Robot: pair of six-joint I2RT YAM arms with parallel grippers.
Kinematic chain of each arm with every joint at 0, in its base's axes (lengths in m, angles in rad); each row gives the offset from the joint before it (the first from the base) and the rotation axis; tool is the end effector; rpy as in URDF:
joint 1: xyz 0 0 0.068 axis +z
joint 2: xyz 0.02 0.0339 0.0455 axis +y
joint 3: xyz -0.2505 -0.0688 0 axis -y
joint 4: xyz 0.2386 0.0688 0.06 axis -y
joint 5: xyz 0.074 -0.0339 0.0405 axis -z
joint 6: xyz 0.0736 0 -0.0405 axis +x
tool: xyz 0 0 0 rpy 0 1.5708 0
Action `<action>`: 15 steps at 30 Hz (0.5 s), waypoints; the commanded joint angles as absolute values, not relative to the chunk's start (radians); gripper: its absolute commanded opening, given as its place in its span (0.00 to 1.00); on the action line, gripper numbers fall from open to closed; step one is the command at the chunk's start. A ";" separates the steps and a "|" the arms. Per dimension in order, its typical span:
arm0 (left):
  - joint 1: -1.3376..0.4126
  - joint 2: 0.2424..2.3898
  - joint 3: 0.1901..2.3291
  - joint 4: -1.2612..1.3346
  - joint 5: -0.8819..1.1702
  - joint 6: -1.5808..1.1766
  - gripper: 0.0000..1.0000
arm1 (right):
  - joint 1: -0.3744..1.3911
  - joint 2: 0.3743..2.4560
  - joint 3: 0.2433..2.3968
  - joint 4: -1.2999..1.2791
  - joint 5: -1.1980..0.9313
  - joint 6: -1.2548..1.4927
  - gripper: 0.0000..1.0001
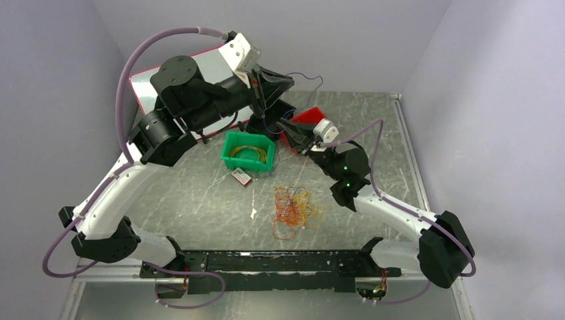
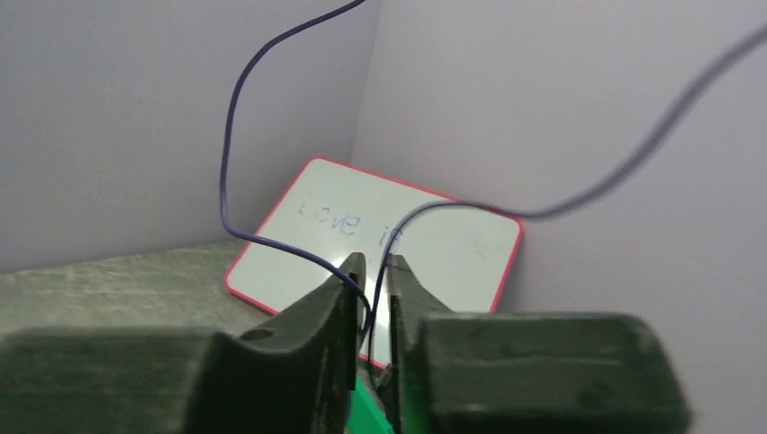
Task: Untangle the cables
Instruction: Untie the cable.
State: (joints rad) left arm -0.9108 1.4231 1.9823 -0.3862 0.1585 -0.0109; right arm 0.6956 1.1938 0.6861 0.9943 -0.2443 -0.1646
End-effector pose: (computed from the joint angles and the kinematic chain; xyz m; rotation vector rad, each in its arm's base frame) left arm 0.1736 -0.2426 0.5640 0.7544 1.2467 -0.8709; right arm 0.2143 0.2021 0.3508 -0.6605 0.9037 0.6078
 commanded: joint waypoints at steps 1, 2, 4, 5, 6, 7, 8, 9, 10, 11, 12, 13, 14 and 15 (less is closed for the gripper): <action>-0.908 1.385 1.967 -0.350 0.145 -0.014 0.07 | 0.697 1.167 0.694 0.985 -0.254 -0.164 0.13; -0.908 1.380 1.958 -0.344 0.127 -0.019 0.07 | 0.698 1.159 0.689 0.974 -0.253 -0.159 0.09; -0.908 1.372 1.933 -0.336 0.083 -0.026 0.07 | 0.698 1.135 0.691 0.930 -0.249 -0.143 0.00; -0.908 1.368 1.919 -0.337 0.058 -0.028 0.07 | 0.697 1.122 0.699 0.882 -0.256 -0.138 0.00; -0.907 1.364 1.904 -0.339 0.034 -0.028 0.07 | 0.697 1.109 0.711 0.830 -0.266 -0.135 0.00; -0.907 1.358 1.888 -0.341 0.009 -0.028 0.07 | 0.697 1.097 0.720 0.788 -0.267 -0.128 0.00; -0.907 1.354 1.866 -0.340 -0.011 -0.030 0.07 | 0.697 1.078 0.726 0.750 -0.261 -0.117 0.00; -0.907 1.346 1.843 -0.335 -0.030 -0.035 0.07 | 0.698 1.061 0.730 0.719 -0.252 -0.106 0.00; -0.907 1.336 1.816 -0.328 -0.048 -0.042 0.08 | 0.697 1.045 0.739 0.677 -0.240 -0.093 0.00; -0.904 1.329 1.786 -0.322 -0.062 -0.050 0.09 | 0.698 1.028 0.749 0.652 -0.228 -0.079 0.00; -0.902 1.320 1.761 -0.316 -0.071 -0.059 0.09 | 0.698 1.015 0.760 0.605 -0.217 -0.063 0.00; -0.897 1.316 1.735 -0.312 -0.076 -0.070 0.09 | 0.698 1.004 0.775 0.569 -0.210 -0.055 0.00; -0.892 1.312 1.710 -0.308 -0.077 -0.085 0.09 | 0.697 0.993 0.788 0.539 -0.200 -0.048 0.00; -0.886 1.308 1.686 -0.304 -0.070 -0.098 0.09 | 0.697 0.985 0.799 0.519 -0.185 -0.038 0.00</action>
